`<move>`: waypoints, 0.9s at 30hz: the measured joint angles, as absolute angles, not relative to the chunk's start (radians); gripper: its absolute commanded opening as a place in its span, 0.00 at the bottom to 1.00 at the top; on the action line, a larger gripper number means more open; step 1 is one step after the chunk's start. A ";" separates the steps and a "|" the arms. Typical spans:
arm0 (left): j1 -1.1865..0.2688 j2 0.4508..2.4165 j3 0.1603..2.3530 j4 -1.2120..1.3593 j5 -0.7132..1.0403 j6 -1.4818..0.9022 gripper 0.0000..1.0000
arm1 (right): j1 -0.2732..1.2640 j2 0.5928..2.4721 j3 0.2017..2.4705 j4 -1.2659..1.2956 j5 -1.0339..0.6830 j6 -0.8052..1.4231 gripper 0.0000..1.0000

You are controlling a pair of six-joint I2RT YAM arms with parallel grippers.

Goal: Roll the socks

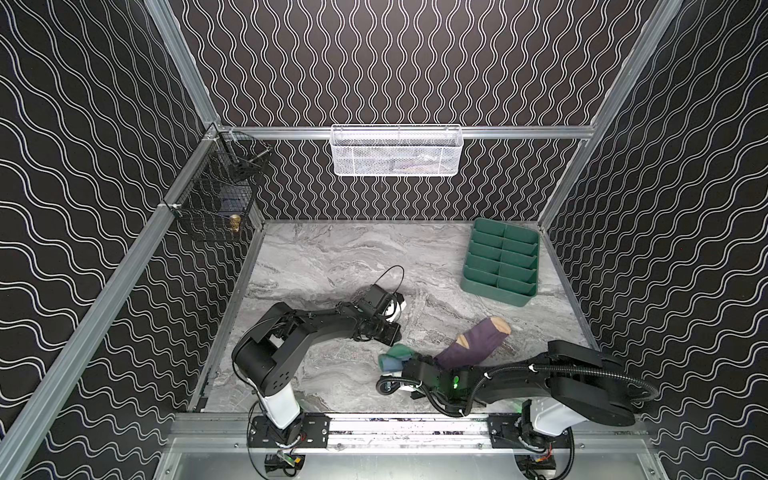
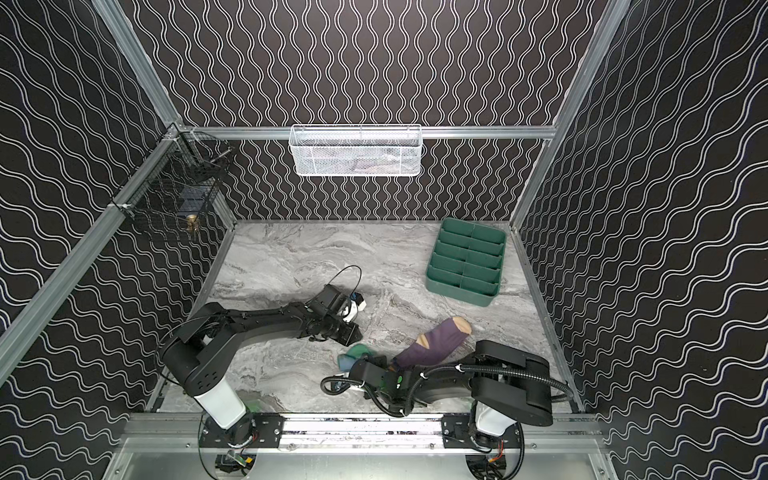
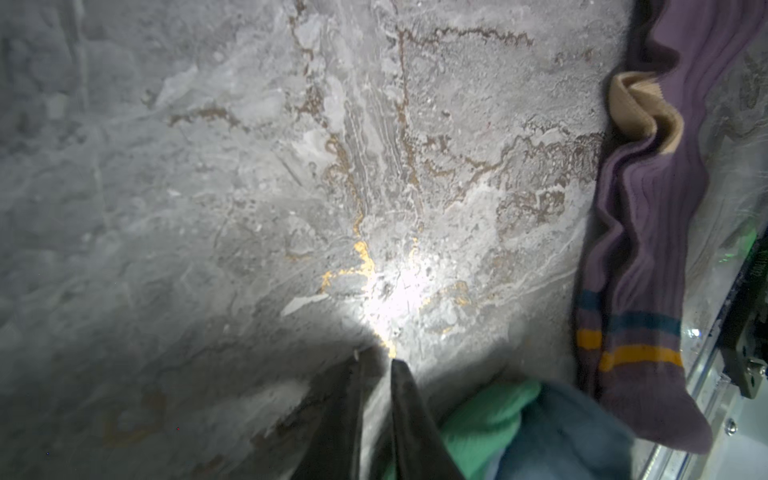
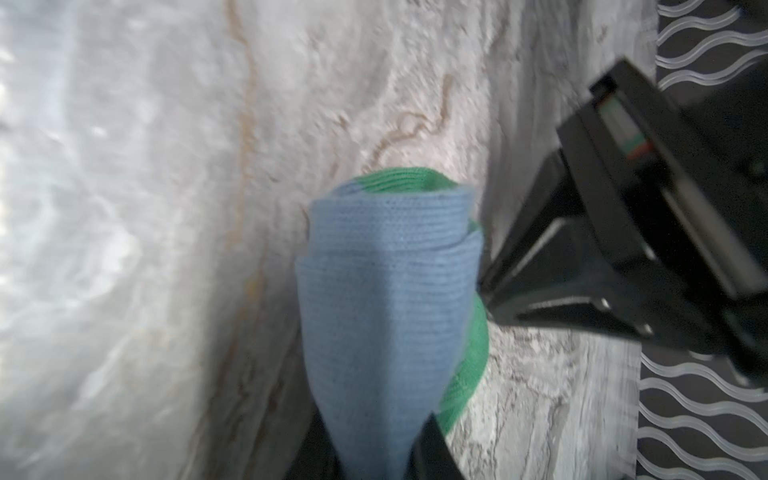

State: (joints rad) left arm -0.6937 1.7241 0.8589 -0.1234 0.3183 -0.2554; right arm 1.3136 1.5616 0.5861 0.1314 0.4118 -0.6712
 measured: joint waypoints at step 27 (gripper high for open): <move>-0.537 0.971 1.127 -0.524 -0.107 0.159 0.48 | 1.064 1.733 0.958 -0.350 -0.097 -0.537 0.00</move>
State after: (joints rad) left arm -0.5369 0.9714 1.1267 -0.5243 -0.1074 0.1589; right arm 1.0637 1.7332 0.9585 -0.3500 -0.0975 -0.5365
